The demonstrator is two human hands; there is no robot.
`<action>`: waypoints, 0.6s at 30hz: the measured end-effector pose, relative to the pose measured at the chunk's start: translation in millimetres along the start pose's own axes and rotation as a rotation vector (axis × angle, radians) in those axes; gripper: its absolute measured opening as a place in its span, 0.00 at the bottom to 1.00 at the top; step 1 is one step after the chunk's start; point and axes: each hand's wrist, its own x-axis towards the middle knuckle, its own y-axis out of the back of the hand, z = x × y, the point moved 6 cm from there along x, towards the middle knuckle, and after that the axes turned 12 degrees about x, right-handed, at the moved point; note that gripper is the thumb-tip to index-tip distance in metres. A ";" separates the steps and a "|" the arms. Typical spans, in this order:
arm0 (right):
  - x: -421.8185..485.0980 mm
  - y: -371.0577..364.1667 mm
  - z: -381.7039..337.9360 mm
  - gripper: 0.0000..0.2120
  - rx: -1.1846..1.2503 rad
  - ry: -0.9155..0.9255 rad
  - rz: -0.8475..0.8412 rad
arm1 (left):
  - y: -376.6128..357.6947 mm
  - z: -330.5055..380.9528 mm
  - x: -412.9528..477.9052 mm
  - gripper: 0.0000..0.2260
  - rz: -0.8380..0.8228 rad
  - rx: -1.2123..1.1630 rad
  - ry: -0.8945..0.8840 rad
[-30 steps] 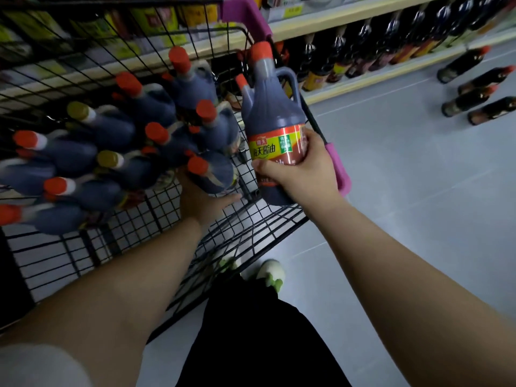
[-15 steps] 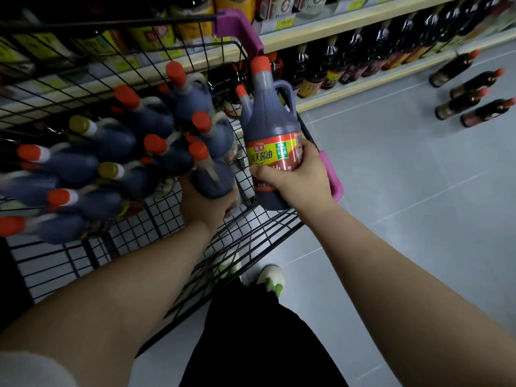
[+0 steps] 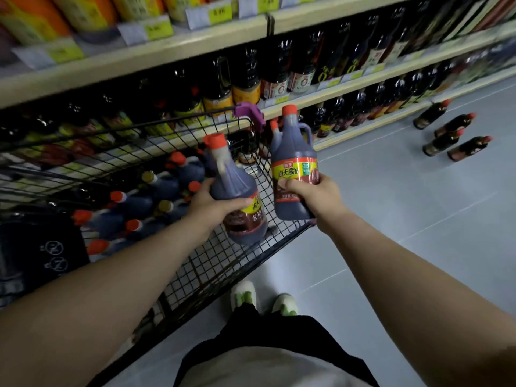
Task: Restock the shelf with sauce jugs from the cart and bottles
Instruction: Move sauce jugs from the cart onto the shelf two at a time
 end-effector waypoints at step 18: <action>13.9 167.0 -142.4 0.23 0.323 0.200 -0.028 | -144.9 218.2 -3.6 0.12 -0.144 -0.148 -0.168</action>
